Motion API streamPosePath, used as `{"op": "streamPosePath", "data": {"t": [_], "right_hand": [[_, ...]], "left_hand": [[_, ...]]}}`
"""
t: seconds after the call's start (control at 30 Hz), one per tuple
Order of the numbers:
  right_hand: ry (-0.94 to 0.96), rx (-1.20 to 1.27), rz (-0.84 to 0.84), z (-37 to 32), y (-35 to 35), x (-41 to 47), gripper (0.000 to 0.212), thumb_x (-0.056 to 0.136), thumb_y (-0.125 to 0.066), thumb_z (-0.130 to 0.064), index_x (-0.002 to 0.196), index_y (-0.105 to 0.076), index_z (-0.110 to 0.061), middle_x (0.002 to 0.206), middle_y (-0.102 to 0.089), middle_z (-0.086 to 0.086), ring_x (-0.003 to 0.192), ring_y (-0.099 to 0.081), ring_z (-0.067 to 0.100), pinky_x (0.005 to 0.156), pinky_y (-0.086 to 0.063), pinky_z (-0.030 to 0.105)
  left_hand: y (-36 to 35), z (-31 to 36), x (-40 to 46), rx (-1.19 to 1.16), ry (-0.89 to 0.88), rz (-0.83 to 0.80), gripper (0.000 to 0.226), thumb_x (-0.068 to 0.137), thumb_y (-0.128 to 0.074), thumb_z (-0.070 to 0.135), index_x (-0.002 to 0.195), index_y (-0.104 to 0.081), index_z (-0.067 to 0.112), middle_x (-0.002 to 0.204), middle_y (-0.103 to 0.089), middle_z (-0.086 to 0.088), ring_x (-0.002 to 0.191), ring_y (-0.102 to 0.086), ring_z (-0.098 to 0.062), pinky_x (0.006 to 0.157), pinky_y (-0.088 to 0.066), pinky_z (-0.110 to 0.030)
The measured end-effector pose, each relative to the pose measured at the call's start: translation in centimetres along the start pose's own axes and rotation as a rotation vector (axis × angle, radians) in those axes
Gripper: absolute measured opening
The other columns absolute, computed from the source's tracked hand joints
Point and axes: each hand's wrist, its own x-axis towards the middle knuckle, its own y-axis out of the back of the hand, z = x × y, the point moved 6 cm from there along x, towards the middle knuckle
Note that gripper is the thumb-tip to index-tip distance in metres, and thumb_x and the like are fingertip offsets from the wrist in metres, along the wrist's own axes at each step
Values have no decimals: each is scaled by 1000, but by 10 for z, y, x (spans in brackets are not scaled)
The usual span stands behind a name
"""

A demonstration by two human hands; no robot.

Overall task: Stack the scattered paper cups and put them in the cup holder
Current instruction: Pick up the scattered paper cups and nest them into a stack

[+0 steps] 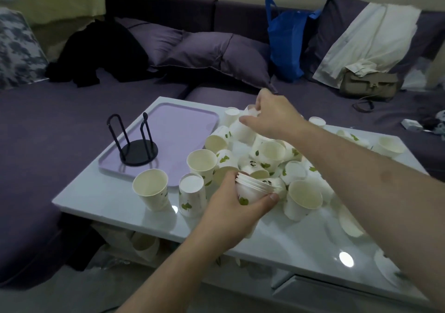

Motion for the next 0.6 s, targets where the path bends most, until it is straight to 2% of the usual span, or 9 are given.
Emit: {"op": "streamPosePath", "data": {"t": [0.07,0.17,0.2,0.27,0.33,0.4,0.5,0.53,0.6], "right_hand": [[-70,284,74,12,26,-33,46,92,-72,-53,112,-52,-17,104,-64,-2,84,-66,19,71,-53,39],[-195,946,34,46,34,-90,28,100,-70,-30,118,-63,-9,116,-70,19,80,-72,28,69,-57,41],[-240,1171,-23,57,31,-112,28,99,-68,-21,122,-66,-4,115,-69,22,84,-72,32,73,-59,41],[-323,1518,-100,76,22,-156,40,91,-67,-13,126,-67,5,117,-68,22,101,-71,37,91,-64,45],[-330,1712,-150,89,12,-193,42,85,-67,-7,125,-68,8,124,-69,23,116,-68,37,108,-56,49],[-290,1708,-199,96,1,-214,37,85,-68,0,120,-73,9,125,-69,24,119,-67,37,115,-50,51],[-185,1475,-217,97,-8,-227,44,84,-70,-4,126,-71,7,125,-69,30,119,-66,39,114,-48,53],[-157,1371,-191,97,-9,-229,46,82,-72,-6,128,-72,1,128,-70,28,121,-67,38,112,-50,54],[-128,1132,-124,100,-8,-233,49,78,-76,-11,128,-74,-16,122,-76,13,119,-70,31,107,-56,52]], "left_hand": [[-1,4,-3,-9,-12,-11,48,84,-87,57,116,-53,47,107,-72,23,93,-69,7,77,-54,-19],[-5,9,-10,-15,-37,-33,50,83,-88,55,119,-55,46,107,-71,25,90,-66,18,76,-54,-17],[-8,11,-13,-9,-45,-46,52,83,-88,55,121,-55,46,108,-71,25,91,-66,18,75,-53,-16],[-14,15,-21,16,-64,-77,57,82,-88,56,128,-54,46,110,-70,27,93,-67,14,73,-53,-13],[-21,18,-29,41,-96,-113,58,83,-88,55,130,-54,48,110,-71,29,97,-68,12,71,-54,-8],[-30,20,-37,71,-136,-146,60,83,-88,53,132,-54,49,113,-72,27,101,-68,11,73,-54,-7],[-43,21,-48,86,-170,-181,67,84,-89,50,140,-51,47,117,-73,25,106,-70,5,83,-60,-15],[-46,22,-51,88,-181,-191,71,85,-89,52,143,-49,48,121,-72,25,109,-71,3,87,-62,-21],[-51,24,-57,120,-212,-200,75,86,-86,56,147,-43,51,126,-71,28,114,-70,3,93,-63,-26]]}}
